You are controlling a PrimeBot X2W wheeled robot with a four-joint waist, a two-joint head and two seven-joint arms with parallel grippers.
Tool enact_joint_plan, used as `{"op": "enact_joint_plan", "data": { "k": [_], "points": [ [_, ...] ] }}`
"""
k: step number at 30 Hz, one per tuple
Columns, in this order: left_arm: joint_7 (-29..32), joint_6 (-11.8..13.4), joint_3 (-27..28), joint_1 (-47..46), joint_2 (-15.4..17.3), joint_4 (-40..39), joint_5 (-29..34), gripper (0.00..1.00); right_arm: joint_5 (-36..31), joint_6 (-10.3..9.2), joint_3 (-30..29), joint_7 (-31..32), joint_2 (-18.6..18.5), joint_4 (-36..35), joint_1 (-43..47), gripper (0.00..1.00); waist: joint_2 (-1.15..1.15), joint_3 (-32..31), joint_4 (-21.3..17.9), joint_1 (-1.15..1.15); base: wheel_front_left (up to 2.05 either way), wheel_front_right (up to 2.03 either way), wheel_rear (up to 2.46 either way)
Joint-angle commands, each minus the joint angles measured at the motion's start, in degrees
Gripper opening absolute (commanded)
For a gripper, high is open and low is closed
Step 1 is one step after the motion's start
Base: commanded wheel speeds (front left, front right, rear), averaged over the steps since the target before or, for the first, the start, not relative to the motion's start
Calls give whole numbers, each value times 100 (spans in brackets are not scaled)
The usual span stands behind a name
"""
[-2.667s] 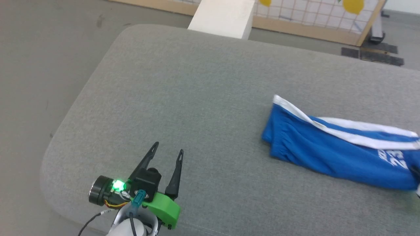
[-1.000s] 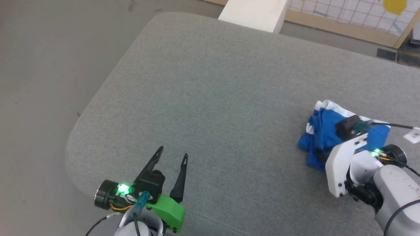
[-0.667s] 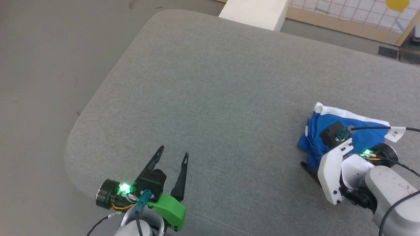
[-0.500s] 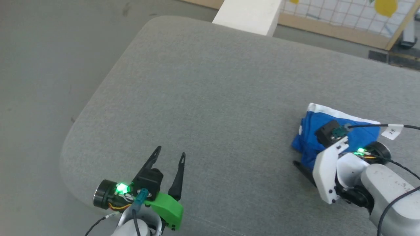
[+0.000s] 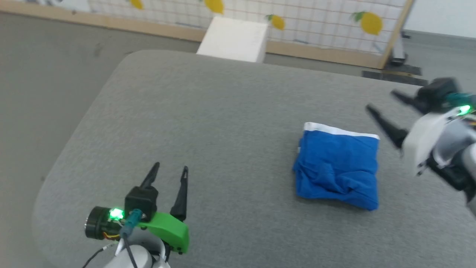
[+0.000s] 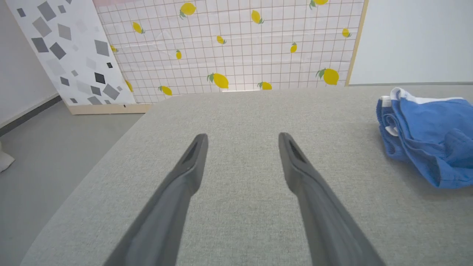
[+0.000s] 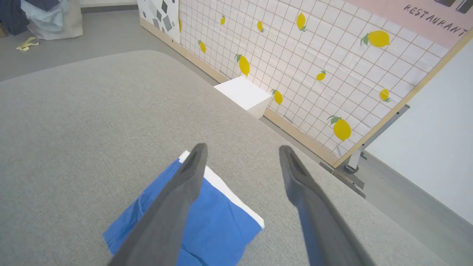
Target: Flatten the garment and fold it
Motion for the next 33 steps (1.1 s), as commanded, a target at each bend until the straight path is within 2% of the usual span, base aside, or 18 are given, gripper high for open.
{"op": "enact_joint_plan", "data": {
  "k": [1,5,9,14,18,25,33],
  "points": [
    [-30,40,64,85,68,-37,-74,100,-104,-10,-150,-165,-8,8,25,100,0,-127,-314,0,0,0,0],
    [-8,75,168,101,168,-128,-145,100,-371,-10,-934,-650,53,87,365,100,0,-139,-506,0,0,0,0],
    [11,106,236,134,252,-194,-194,100,-665,-10,-1870,-1115,295,71,986,100,0,-157,-624,0,0,0,0],
    [23,141,273,189,321,-269,-231,100,-1149,-10,-3013,-1391,882,-374,1966,100,0,-185,-700,0,0,0,0],
    [20,171,281,245,344,-321,-249,100,-1609,-10,-3754,-1307,1571,-1059,2855,100,0,-202,-728,0,0,0,0],
    [8,170,152,337,311,-374,-178,100,-2234,-10,-3905,-1132,2388,-1976,3861,100,0,-178,-756,0,0,0,0],
    [-25,164,141,359,313,-404,-83,100,-2378,-10,-3871,-1057,2616,-2367,4095,100,0,-174,-754,0,0,0,0]
  ]
}}
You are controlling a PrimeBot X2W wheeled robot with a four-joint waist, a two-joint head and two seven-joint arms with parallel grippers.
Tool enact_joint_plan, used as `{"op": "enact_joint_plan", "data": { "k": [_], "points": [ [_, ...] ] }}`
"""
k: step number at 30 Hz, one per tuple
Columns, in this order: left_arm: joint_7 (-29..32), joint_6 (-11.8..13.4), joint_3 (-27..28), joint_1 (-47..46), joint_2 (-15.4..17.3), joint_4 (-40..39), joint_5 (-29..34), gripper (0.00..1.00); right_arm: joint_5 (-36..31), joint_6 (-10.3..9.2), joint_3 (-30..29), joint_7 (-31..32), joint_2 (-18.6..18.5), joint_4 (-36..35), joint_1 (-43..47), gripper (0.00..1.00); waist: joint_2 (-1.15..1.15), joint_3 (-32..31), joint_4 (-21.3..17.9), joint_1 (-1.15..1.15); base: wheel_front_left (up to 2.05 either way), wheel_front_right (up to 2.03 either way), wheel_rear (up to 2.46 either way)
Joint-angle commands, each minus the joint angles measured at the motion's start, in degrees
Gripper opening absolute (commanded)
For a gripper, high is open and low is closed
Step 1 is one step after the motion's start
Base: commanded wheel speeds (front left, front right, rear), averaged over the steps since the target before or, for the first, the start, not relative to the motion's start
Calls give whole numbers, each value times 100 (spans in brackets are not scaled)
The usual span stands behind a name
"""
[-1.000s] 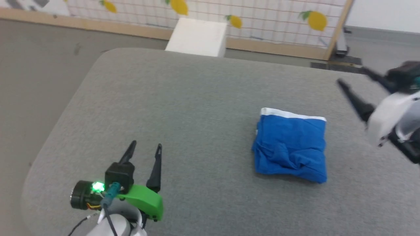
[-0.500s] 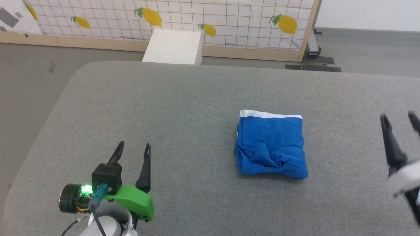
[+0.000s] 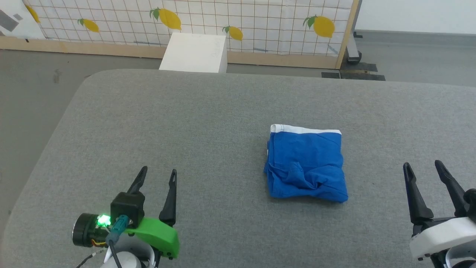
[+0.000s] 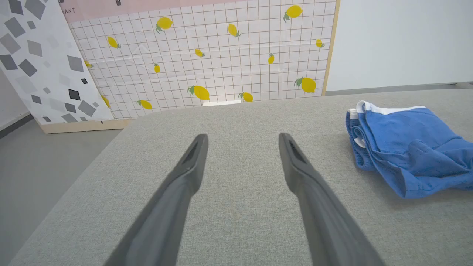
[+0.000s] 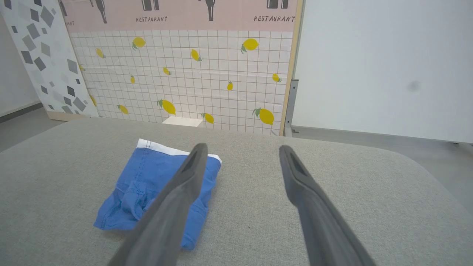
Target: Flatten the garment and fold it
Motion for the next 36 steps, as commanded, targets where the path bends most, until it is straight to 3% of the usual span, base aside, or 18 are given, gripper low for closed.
{"op": "enact_joint_plan", "data": {
  "k": [1,8,18,22,29,36],
  "points": [
    [-31,2,-7,87,3,0,82,100,-39,-9,-1,39,19,-54,103,100,0,0,13,0,0,0,0],
    [-35,-28,-56,32,-31,-3,118,100,153,-9,41,549,-83,-77,60,100,0,133,130,0,0,0,0],
    [-26,-48,-117,-181,-73,-101,222,100,1730,-9,96,3707,-701,-26,-1191,100,0,891,495,0,0,0,0],
    [-31,-68,-145,-312,-143,-97,270,100,2070,-9,-76,4838,-672,328,-1806,100,0,1203,714,0,0,0,0],
    [-42,-110,-205,-556,-330,-23,358,100,1713,-9,-452,5874,-282,1192,-2648,100,0,1590,1123,0,0,0,0],
    [-56,-147,-246,-703,-522,105,419,100,1014,-9,-548,5952,-53,1787,-2917,100,0,1816,1452,0,0,0,0]
  ]
}}
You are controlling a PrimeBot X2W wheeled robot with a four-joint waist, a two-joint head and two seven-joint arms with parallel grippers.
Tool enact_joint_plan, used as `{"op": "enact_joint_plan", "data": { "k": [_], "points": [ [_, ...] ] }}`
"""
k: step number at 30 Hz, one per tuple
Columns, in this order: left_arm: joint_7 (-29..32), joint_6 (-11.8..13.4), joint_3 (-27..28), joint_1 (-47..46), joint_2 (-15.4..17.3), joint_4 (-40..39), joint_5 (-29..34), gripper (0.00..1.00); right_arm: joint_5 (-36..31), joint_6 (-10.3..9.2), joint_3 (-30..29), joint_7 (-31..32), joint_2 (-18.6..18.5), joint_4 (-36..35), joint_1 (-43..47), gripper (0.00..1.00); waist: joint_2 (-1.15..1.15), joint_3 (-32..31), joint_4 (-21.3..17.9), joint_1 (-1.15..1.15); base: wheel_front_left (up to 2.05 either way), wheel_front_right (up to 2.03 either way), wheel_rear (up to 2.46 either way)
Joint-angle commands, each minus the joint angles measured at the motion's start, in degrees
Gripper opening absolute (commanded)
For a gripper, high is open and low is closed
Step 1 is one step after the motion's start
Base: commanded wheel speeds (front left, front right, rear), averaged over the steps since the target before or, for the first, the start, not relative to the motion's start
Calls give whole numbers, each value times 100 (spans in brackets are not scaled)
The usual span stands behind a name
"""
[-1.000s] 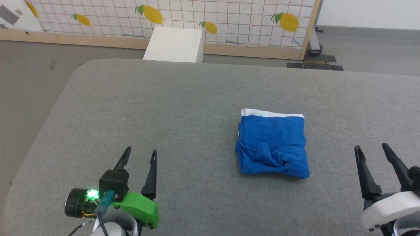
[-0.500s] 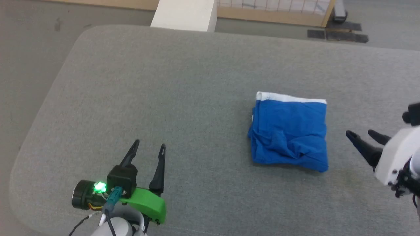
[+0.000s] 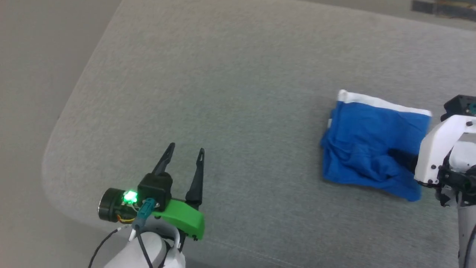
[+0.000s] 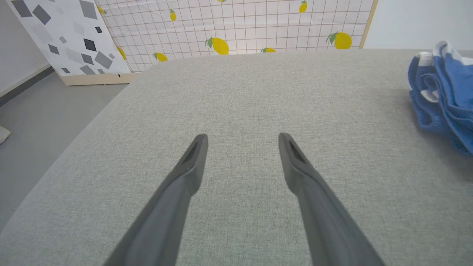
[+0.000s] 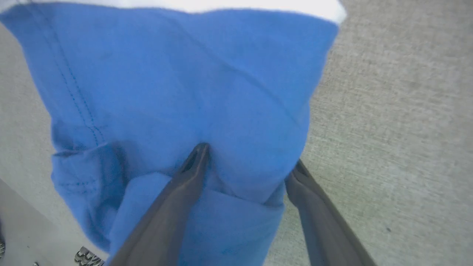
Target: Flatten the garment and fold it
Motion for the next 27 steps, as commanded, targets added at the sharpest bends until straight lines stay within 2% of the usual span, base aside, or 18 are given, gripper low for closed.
{"op": "enact_joint_plan", "data": {
  "k": [1,7,8,10,12,16,20,27],
  "points": [
    [-49,-32,5,-98,-43,37,85,100,-73,-8,22,-35,43,95,-77,100,0,242,268,0,0,0,0],
    [-58,-57,32,-115,-118,123,122,100,-277,-8,390,-173,-2,362,43,100,0,271,316,0,0,0,0],
    [-59,-64,29,-117,-128,142,134,100,-300,-8,482,-219,-45,392,74,89,0,259,310,0,0,0,0],
    [-61,-78,29,-120,-146,176,145,100,-298,-8,620,-378,-128,417,87,0,0,210,275,0,0,0,0],
    [-62,-87,43,-111,-154,210,146,100,-271,-8,710,-580,-215,423,40,0,0,143,213,0,0,0,0],
    [-64,-120,78,-76,-153,256,136,100,-229,-8,1169,-986,-612,308,-110,0,0,-23,5,0,0,0,0],
    [-65,-146,108,14,-128,274,119,100,-76,-8,1868,-1276,-1235,137,-281,0,0,-195,-337,0,0,0,0],
    [-66,-184,191,136,-37,133,93,100,393,-8,3229,-1459,-2609,-414,-741,0,0,-113,-1190,0,0,0,0]
  ]
}}
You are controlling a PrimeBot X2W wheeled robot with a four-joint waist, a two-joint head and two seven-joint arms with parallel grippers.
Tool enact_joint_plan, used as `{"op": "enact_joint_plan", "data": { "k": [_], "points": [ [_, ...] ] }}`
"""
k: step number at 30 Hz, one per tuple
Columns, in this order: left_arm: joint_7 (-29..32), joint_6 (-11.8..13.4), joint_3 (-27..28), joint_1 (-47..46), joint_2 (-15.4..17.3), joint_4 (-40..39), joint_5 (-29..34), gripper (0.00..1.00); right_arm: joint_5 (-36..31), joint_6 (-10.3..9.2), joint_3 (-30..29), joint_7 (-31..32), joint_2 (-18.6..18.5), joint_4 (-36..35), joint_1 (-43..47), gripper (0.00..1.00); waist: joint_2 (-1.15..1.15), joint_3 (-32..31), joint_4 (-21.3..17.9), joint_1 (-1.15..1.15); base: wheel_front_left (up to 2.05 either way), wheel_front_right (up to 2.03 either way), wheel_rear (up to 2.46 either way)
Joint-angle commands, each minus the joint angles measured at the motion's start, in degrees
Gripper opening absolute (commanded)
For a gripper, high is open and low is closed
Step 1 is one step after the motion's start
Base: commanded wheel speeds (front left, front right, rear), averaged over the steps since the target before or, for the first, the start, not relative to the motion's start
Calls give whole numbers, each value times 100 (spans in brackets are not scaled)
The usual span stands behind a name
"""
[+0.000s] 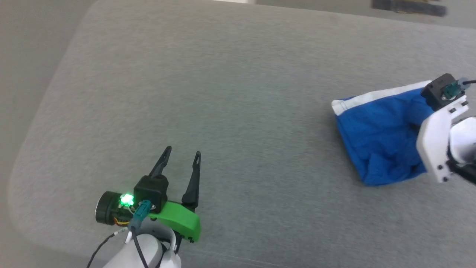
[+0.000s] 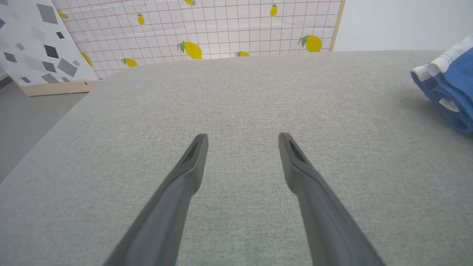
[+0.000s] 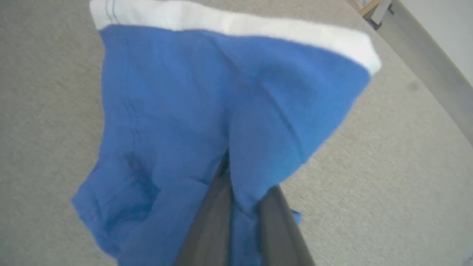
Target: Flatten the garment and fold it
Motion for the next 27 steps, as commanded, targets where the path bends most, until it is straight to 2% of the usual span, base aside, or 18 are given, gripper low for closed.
{"op": "enact_joint_plan", "data": {
  "k": [1,4,8,15,21,27],
  "points": [
    [-24,-34,30,28,47,-27,51,100,63,-9,174,-68,-263,-85,-154,0,0,42,-652,0,0,0,0],
    [-24,-72,61,-27,96,-99,69,100,227,-9,589,-181,-880,-213,-364,0,0,214,-974,0,0,0,0],
    [-24,-122,70,-146,147,-182,110,100,546,-9,653,-265,-1336,-73,-470,0,0,451,-1257,0,0,0,0],
    [65,-150,42,-299,268,-363,194,100,693,-9,430,-618,-1772,510,-412,0,0,909,-1501,0,0,0,0],
    [237,-102,80,-494,467,-769,318,100,553,-9,-66,-1095,-1953,1421,-300,0,0,1387,-1401,0,0,0,0],
    [424,-49,124,-594,712,-1181,427,100,68,-9,-220,-1810,-2251,2290,-327,0,0,1763,-1279,0,0,0,0]
  ]
}}
